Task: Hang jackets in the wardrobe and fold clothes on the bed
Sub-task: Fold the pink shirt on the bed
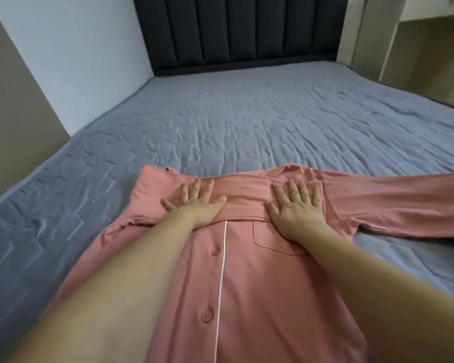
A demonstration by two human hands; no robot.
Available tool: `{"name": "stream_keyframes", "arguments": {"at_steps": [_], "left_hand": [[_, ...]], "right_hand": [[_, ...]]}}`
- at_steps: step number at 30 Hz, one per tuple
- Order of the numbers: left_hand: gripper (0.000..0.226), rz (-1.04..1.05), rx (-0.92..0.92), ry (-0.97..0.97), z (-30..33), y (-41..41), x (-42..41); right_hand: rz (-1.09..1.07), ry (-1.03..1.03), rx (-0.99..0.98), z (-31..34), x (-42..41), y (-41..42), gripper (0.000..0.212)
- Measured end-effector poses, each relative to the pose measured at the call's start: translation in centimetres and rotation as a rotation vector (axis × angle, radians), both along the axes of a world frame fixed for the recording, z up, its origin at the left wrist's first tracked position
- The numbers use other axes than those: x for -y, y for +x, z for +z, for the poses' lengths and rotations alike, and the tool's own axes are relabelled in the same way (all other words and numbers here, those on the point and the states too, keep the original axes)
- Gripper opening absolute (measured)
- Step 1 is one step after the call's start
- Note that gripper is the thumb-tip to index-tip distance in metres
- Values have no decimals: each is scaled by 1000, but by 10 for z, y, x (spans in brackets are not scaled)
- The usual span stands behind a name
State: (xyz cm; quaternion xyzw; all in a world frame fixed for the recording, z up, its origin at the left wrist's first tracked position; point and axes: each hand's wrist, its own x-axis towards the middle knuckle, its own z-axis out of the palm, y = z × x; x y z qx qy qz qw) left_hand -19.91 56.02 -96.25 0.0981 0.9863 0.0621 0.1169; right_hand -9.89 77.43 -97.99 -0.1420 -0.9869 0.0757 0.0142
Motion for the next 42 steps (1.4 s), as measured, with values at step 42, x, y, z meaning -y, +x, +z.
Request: {"name": "stream_keyframes", "arguments": {"at_steps": [42], "left_hand": [[58,-366,-46,-64,13,106,-108]], "right_hand": [[-207,-140,-187,55,-86,102,46]]}}
